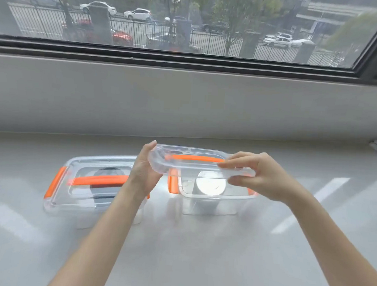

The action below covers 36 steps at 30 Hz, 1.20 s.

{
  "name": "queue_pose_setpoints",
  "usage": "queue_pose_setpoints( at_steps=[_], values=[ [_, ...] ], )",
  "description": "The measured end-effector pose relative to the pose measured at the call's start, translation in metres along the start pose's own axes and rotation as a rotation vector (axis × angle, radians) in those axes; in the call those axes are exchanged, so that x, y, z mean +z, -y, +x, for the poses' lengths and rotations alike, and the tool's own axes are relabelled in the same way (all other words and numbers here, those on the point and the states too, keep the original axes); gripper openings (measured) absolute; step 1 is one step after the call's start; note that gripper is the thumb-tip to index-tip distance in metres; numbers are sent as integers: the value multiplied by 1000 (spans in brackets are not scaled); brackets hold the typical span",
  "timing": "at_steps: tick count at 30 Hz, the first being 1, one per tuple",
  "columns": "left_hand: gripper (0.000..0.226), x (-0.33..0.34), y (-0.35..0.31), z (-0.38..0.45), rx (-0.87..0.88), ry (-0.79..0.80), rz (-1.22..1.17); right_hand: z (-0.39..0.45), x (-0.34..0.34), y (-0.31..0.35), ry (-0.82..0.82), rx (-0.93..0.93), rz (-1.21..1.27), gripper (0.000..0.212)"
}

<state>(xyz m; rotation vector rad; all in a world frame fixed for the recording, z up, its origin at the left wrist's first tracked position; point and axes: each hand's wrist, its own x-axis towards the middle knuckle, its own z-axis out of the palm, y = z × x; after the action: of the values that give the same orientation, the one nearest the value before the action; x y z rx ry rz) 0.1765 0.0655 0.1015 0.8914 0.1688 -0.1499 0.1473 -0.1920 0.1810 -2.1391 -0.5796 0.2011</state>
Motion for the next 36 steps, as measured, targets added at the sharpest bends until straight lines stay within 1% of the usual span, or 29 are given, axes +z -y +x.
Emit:
queue_pose_setpoints(
  at_steps=[1,2,4,6,9,11,13,14,16,19,22,23,26,28,30,32,33,34,35,36],
  values=[
    [20,5,6,5,25,19,22,-2,1,-8,-9,1,-33,35],
    [16,8,13,10,47,-3,64,-3,2,-17,-21,3,-54,35],
    [11,11,27,20,122,-119,248,-5,5,-37,-38,14,-94,33],
    [13,13,40,28,185,-204,424,-3,10,-57,-45,42,-136,31],
    [12,15,58,44,189,-303,550,0,18,-82,-34,94,-141,29],
    [9,15,64,53,183,-342,685,4,19,-93,-33,118,-129,29],
    [11,14,69,60,187,-327,828,8,18,-101,-28,132,-120,30],
    [16,13,72,61,196,-316,893,9,17,-103,-20,137,-113,30],
    [20,13,75,64,221,-331,973,12,16,-107,2,139,-104,30],
    [11,12,76,65,260,-332,1022,15,17,-110,36,136,-108,29],
    [6,11,74,67,258,-325,1107,18,14,-110,57,145,-96,26],
    [8,10,75,66,250,-334,1126,18,14,-110,67,151,-92,23],
    [23,7,76,61,244,-351,1194,16,17,-110,108,160,-114,15],
    [26,7,77,57,244,-347,1214,14,20,-111,103,157,-126,14],
    [32,8,78,56,210,-366,1205,13,20,-111,30,162,-76,14],
    [50,8,80,56,124,-421,1156,17,18,-113,-162,167,-63,15],
    [60,9,81,55,68,-454,1112,20,15,-117,-277,179,-107,17],
    [69,8,82,54,21,-477,1067,24,11,-122,-367,212,-168,21],
    [76,8,83,52,-21,-493,1026,27,7,-129,-416,275,-216,28],
    [82,6,85,51,-62,-499,989,30,3,-136,-421,371,-227,38]
  ],
)
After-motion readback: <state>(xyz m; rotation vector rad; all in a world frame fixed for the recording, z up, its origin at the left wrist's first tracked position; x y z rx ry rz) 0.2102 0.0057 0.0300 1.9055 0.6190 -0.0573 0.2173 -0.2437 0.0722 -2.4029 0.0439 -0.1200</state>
